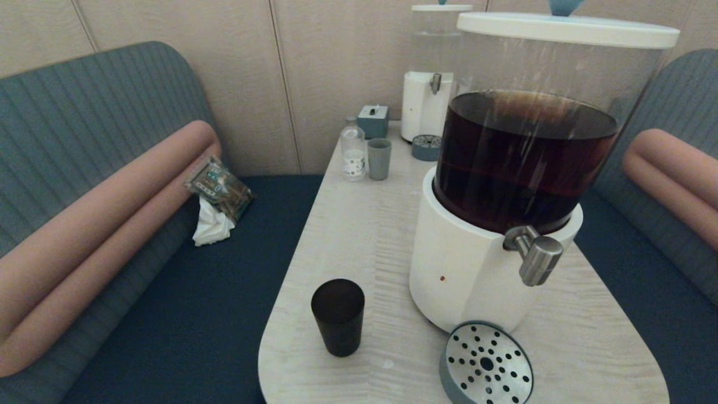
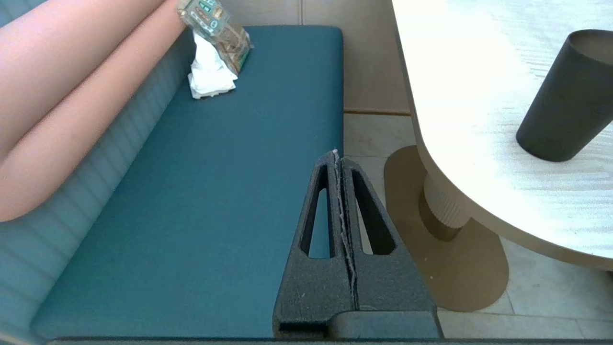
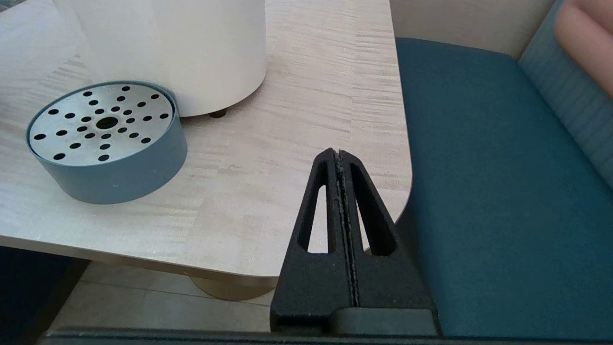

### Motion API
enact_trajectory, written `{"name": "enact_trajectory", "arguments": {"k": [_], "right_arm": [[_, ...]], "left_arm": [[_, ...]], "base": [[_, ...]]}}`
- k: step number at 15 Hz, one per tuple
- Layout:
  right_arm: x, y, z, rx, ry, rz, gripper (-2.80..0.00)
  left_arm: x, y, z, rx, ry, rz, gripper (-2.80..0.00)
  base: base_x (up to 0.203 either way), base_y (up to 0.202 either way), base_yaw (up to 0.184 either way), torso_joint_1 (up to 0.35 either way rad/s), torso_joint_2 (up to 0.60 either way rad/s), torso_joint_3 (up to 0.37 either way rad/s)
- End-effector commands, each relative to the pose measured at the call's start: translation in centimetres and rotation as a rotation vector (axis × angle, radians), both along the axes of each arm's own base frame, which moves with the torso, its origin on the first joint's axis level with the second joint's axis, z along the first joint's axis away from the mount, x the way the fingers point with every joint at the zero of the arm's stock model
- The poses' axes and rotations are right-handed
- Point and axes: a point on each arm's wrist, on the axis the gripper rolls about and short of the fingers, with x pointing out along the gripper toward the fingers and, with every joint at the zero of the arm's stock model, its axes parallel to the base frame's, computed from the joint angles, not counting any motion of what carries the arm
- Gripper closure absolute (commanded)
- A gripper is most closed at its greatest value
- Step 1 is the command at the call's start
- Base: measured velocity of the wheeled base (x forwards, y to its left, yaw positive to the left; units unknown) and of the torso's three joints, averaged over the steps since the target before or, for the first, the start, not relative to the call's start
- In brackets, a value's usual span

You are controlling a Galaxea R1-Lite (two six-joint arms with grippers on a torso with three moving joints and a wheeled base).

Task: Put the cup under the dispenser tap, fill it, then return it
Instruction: Pick up the cup

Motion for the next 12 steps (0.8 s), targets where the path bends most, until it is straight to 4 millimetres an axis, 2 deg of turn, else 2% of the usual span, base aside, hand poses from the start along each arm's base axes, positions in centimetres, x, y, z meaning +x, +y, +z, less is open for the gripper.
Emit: {"name": "enact_trajectory", "arguments": {"k": [1,4,5,7,9,10,12], "right_arm": [[0.0,0.0,-0.2,-0.001,0.003,0.000,0.00],[0.0,0.0,-0.2,-0.001,0.003,0.000,0.00],[0.0,0.0,-0.2,-0.001,0.003,0.000,0.00],[0.0,0.0,-0.2,-0.001,0.003,0.000,0.00],[0.0,0.0,-0.2,-0.001,0.003,0.000,0.00],[0.0,0.0,-0.2,-0.001,0.003,0.000,0.00],[0.0,0.0,-0.2,-0.001,0.003,0.000,0.00]], "left_arm": [[0.0,0.0,0.1,-0.001,-0.006,0.000,0.00],[-0.2,0.0,0.9,-0.006,-0.037,-0.004,0.00],[-0.6,0.0,2.0,-0.009,-0.075,-0.019,0.00],[-2.1,-0.2,5.7,-0.007,-0.176,-0.075,0.00],[-3.1,-0.3,8.8,-0.001,-0.185,-0.145,0.00],[-3.0,-0.5,9.4,0.002,-0.149,-0.213,0.00],[-2.6,-0.6,9.3,0.001,-0.109,-0.268,0.00]], "base": [[0.000,0.000,0.000,0.000,0.00,0.000],[0.000,0.000,0.000,0.000,0.00,0.000],[0.000,0.000,0.000,0.000,0.00,0.000],[0.000,0.000,0.000,0.000,0.00,0.000],[0.000,0.000,0.000,0.000,0.00,0.000],[0.000,0.000,0.000,0.000,0.00,0.000],[0.000,0.000,0.000,0.000,0.00,0.000]]}}
